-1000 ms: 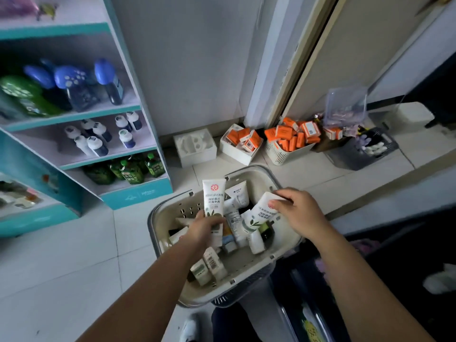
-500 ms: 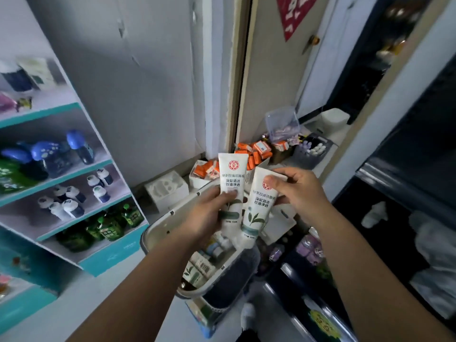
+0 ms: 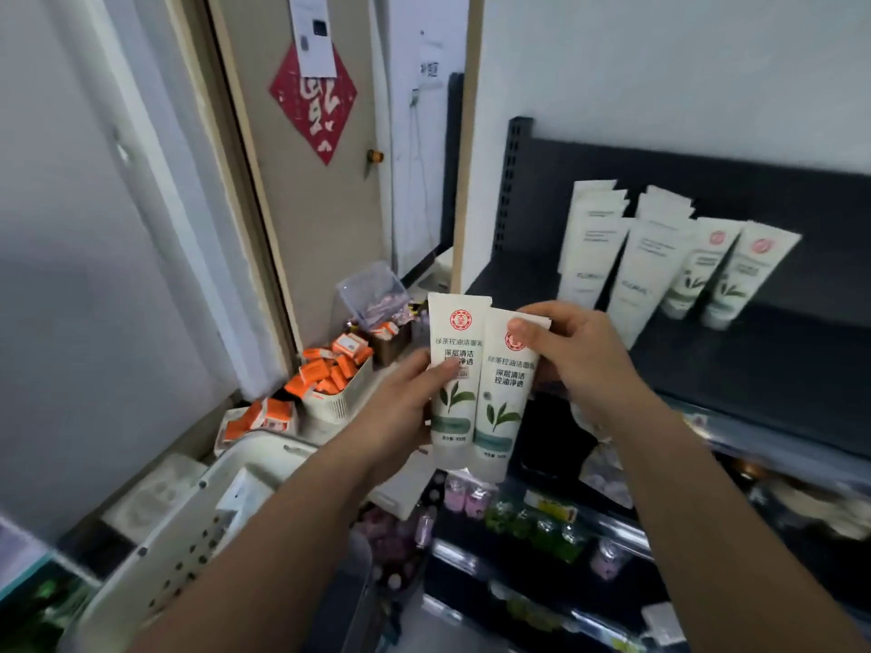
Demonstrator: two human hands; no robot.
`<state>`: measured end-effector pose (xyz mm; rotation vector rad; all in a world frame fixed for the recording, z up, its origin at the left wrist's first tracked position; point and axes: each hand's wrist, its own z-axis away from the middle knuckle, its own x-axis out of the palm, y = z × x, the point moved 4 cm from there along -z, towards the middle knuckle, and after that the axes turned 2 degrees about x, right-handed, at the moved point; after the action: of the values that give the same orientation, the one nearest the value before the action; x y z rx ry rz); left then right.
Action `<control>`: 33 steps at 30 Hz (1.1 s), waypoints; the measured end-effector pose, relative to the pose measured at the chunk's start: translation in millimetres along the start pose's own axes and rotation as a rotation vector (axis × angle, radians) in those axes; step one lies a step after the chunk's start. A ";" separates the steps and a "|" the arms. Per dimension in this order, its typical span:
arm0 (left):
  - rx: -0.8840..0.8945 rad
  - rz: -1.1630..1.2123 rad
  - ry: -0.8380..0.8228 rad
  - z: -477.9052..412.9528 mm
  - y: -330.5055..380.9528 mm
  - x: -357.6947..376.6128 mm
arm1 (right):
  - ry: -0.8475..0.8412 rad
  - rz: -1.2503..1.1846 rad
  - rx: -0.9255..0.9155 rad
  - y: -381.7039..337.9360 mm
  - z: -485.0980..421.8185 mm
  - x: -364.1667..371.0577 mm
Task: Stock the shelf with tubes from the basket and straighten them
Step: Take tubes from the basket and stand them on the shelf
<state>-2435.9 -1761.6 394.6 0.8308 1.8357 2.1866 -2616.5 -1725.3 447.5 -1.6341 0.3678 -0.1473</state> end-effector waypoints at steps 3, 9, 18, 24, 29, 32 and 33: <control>0.006 0.019 -0.088 -18.7 0.7 49.4 | 0.061 -0.032 -0.021 -7.5 -2.3 -51.3; 0.002 0.066 -0.219 -56.1 -9.5 143.8 | 0.112 0.040 -0.076 -18.2 -5.1 -147.3; 0.168 -0.083 -0.230 -115.7 -23.0 256.2 | 0.297 0.194 -0.222 -21.4 -14.5 -260.0; 0.266 -0.287 -0.088 -159.7 -47.4 283.3 | 0.497 0.335 -0.298 14.6 -31.7 -286.3; 0.348 -0.519 0.009 -179.7 -58.1 286.0 | 0.469 0.316 -0.238 41.7 -41.1 -298.9; 0.395 -0.617 0.061 -193.8 -59.9 286.5 | 0.338 0.273 -0.114 65.0 -45.2 -296.2; 0.396 -0.635 0.071 -198.7 -59.6 286.8 | 0.349 0.261 -0.100 72.7 -47.1 -296.2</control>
<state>-2788.9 -1784.3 408.0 0.1626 2.2092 1.5030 -2920.0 -1678.2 416.9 -1.6421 0.8632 -0.2199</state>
